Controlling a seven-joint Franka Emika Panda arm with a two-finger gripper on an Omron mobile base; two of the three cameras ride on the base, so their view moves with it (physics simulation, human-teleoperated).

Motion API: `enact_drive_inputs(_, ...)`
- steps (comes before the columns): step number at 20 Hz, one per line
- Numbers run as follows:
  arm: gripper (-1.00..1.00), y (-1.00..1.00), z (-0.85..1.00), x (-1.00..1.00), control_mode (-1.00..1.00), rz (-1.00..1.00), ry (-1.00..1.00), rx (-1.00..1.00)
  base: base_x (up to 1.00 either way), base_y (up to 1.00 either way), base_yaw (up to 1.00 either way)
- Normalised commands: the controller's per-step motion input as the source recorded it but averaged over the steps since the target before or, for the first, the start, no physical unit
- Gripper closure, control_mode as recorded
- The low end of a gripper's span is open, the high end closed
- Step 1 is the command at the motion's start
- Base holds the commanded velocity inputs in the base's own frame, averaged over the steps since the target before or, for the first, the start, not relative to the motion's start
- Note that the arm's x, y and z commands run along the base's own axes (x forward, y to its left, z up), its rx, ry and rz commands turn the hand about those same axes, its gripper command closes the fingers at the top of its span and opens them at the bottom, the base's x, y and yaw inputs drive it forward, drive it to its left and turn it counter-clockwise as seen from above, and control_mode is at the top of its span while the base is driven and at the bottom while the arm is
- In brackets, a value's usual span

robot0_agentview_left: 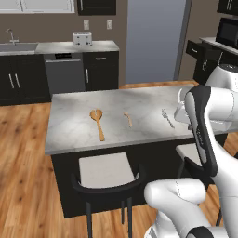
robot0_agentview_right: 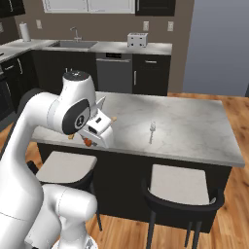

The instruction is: Pick up the metallic utensils from the counter and place them in the open drawer. Make sure not to pick up any wooden utensils.

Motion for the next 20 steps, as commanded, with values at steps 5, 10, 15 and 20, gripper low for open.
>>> enact_drive_inputs(5,1.00,0.00,0.00,0.00,1.00,0.00,0.00,0.00,-0.17,-0.09,-0.01)
enact_drive_inputs(10,1.00,0.00,0.00,0.00,1.00,0.00,0.00,0.00,-0.72,-0.82,-0.19)
enact_drive_inputs(15,1.00,0.00,0.00,0.00,1.00,0.00,0.00,0.00,0.08,-0.91,-0.33)
enact_drive_inputs(20,1.00,0.00,0.00,0.00,1.00,0.00,0.00,0.00,1.00,-1.00,-0.11)
